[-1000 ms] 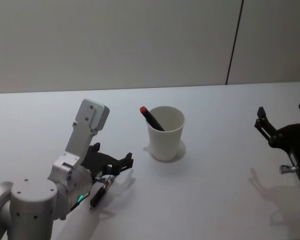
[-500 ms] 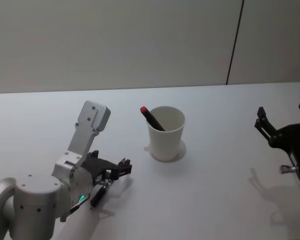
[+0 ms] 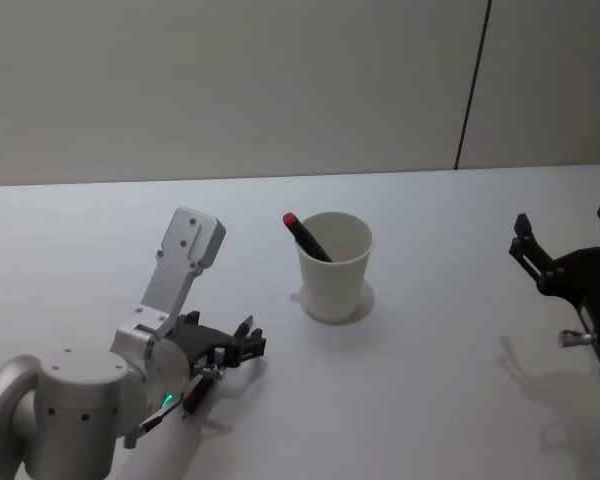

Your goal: Place the pen into the pen holder.

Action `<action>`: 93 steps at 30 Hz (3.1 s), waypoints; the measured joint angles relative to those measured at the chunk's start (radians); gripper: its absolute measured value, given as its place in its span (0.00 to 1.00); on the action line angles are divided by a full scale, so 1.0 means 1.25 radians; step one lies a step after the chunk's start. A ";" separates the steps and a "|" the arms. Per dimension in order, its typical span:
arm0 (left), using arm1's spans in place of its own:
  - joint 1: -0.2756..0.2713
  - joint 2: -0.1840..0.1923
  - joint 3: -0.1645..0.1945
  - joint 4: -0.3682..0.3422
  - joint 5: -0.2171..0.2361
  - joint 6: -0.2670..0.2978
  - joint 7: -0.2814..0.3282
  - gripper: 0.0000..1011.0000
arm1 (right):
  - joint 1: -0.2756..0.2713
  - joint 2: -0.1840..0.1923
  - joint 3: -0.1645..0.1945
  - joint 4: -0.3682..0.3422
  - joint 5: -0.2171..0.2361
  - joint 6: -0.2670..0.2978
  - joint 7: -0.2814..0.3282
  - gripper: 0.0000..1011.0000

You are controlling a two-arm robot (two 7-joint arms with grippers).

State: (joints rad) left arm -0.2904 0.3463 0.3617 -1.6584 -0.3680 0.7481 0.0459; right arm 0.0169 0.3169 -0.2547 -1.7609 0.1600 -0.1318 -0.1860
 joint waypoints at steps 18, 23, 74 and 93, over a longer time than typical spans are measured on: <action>0.000 -0.008 0.005 0.014 0.032 -0.001 -0.027 0.69 | 0.000 0.000 0.000 0.000 0.000 0.000 0.000 0.99; 0.000 -0.010 0.006 0.018 0.042 -0.004 -0.032 0.52 | 0.000 0.000 0.000 0.000 0.000 0.000 0.000 0.99; 0.044 0.008 -0.035 0.006 0.034 -0.279 -0.041 0.12 | 0.000 0.000 0.000 0.000 0.000 0.000 0.000 0.99; 0.061 0.013 -0.058 0.019 -0.032 -0.571 -0.116 0.12 | 0.000 0.000 0.000 0.000 0.000 0.000 0.000 0.99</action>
State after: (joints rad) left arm -0.2142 0.3620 0.2892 -1.6350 -0.4084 0.0340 -0.0985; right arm 0.0168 0.3169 -0.2547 -1.7608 0.1600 -0.1319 -0.1860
